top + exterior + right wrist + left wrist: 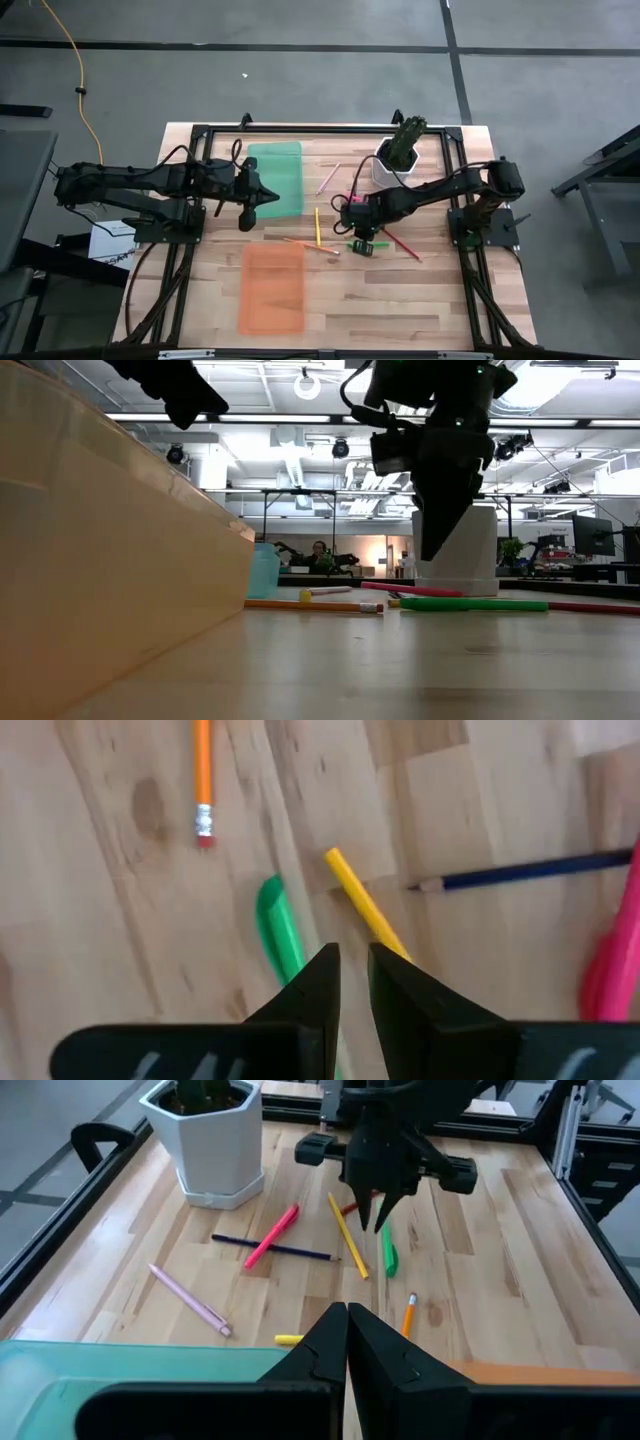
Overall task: Sort pens & pencils
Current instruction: Put the green pen into the green bin
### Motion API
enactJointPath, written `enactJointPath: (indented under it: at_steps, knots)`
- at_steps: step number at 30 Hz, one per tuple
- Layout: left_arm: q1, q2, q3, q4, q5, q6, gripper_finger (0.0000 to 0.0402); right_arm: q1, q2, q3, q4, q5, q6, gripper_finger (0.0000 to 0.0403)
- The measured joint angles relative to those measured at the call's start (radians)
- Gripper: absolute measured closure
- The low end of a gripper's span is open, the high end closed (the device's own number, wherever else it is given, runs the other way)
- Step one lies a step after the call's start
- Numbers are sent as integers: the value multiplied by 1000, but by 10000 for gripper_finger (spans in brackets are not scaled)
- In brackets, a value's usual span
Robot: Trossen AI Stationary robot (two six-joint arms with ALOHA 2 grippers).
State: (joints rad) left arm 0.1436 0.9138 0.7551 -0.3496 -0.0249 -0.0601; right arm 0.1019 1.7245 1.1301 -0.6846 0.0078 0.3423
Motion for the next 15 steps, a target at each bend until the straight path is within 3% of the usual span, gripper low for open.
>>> enactJointPath:
  at_steps: [15]
  knots:
    - [0,0,0,1,66,4,401,82,0,0,-14,-52,-2,354]
